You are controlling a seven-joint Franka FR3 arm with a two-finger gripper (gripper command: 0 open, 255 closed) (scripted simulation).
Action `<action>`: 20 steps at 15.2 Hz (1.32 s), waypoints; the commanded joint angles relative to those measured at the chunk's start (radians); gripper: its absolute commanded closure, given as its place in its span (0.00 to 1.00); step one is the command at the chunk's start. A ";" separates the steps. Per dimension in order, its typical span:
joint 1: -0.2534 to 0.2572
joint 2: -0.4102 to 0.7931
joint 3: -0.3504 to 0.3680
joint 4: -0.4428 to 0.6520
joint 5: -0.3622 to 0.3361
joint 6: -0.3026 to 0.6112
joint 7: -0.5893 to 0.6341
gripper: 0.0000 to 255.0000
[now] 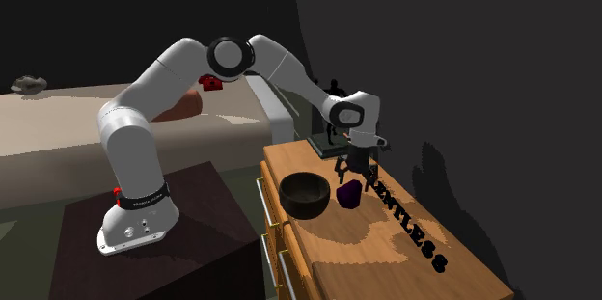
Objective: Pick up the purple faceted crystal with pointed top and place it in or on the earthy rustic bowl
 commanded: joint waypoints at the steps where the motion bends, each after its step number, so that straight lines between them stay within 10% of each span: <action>1: -0.005 0.019 0.006 -0.008 0.006 0.026 -0.002 0.00; 9: -0.005 0.019 0.006 -0.008 0.006 0.026 -0.002 0.00; 10: -0.005 0.019 0.006 -0.008 0.006 0.026 -0.002 1.00; 20: -0.002 0.009 0.003 -0.010 0.004 0.020 -0.002 1.00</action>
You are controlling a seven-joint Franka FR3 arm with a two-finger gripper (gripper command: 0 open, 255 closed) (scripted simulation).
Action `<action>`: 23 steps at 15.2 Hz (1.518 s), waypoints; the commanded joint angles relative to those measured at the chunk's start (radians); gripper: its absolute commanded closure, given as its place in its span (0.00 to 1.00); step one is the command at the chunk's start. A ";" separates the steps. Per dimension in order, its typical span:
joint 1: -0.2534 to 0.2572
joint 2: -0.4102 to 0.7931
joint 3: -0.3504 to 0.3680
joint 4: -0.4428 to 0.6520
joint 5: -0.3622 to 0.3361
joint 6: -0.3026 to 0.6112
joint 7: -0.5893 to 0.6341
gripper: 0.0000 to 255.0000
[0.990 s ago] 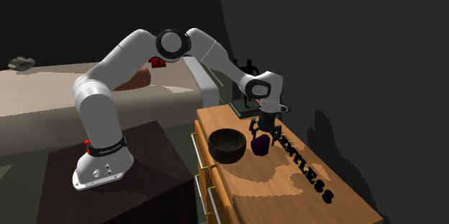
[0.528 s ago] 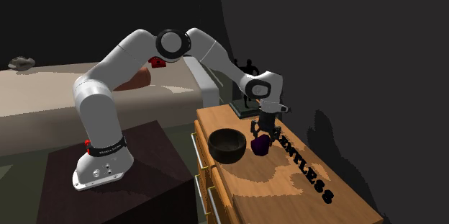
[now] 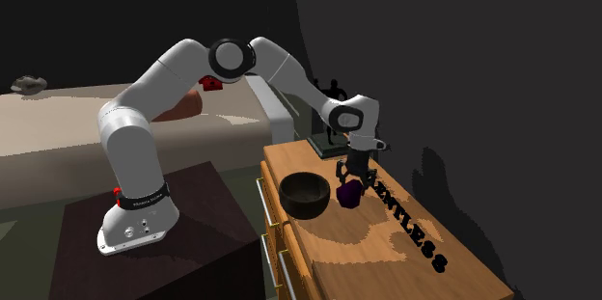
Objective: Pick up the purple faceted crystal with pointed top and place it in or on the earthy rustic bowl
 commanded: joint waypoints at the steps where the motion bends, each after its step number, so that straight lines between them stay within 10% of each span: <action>1: 0.003 -0.014 -0.005 -0.003 -0.004 -0.010 -0.001 1.00; 23: 0.041 -0.185 -0.064 0.015 -0.064 -0.194 -0.004 1.00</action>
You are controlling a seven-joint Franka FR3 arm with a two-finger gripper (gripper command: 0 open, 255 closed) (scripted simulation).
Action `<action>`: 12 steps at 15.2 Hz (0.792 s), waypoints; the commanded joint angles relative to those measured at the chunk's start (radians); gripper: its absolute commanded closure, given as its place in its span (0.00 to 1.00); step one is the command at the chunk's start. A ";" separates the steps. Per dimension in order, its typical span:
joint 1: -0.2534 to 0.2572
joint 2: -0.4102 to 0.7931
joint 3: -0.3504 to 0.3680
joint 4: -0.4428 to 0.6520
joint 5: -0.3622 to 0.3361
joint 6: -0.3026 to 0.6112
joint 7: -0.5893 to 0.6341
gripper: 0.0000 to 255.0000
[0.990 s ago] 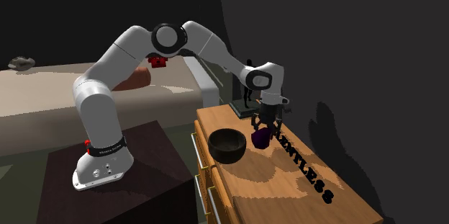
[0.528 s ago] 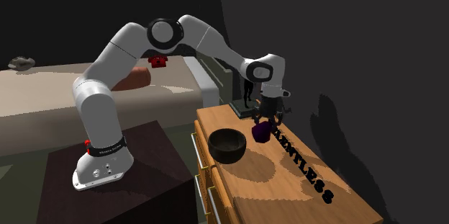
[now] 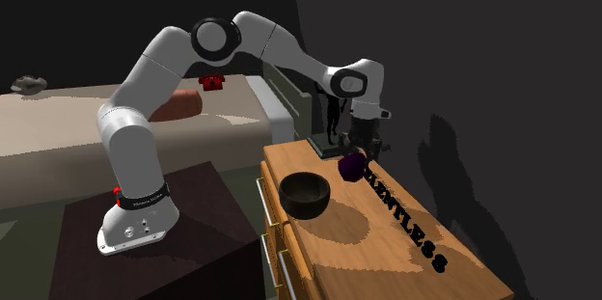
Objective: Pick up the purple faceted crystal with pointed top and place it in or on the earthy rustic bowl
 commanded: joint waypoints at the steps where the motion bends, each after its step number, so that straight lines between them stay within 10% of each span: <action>1: 0.002 -0.013 -0.004 0.010 -0.005 -0.022 0.001 1.00; 9: 0.008 -0.055 -0.019 0.048 -0.024 -0.098 -0.001 1.00; 12: 0.085 -0.185 -0.051 -0.168 -0.069 -0.011 0.020 1.00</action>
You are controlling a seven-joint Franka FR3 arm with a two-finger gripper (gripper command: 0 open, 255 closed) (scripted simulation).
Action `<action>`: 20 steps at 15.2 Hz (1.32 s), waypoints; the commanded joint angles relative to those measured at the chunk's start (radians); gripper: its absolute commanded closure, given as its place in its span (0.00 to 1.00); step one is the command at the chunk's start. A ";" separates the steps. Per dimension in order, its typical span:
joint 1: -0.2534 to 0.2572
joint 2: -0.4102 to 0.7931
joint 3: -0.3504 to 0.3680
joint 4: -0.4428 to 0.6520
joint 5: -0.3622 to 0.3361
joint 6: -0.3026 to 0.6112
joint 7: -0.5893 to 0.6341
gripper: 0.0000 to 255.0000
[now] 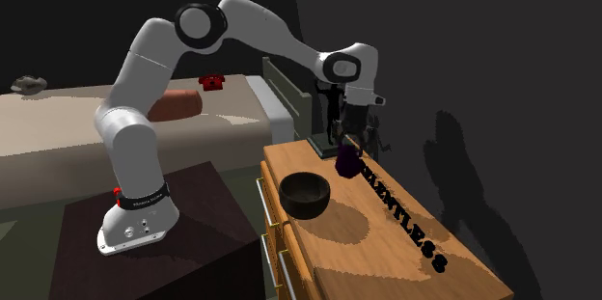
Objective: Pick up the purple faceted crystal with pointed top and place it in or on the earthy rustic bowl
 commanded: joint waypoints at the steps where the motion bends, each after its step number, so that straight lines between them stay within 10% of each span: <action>1: 0.047 -0.086 -0.022 -0.131 -0.034 0.048 0.015 1.00; 8: 0.155 -0.289 -0.071 -0.413 -0.140 0.146 0.094 1.00; 9: 0.154 -0.289 -0.070 -0.413 -0.140 0.146 0.094 0.00; 20: -0.102 0.039 0.160 -0.200 0.203 0.342 -0.335 0.00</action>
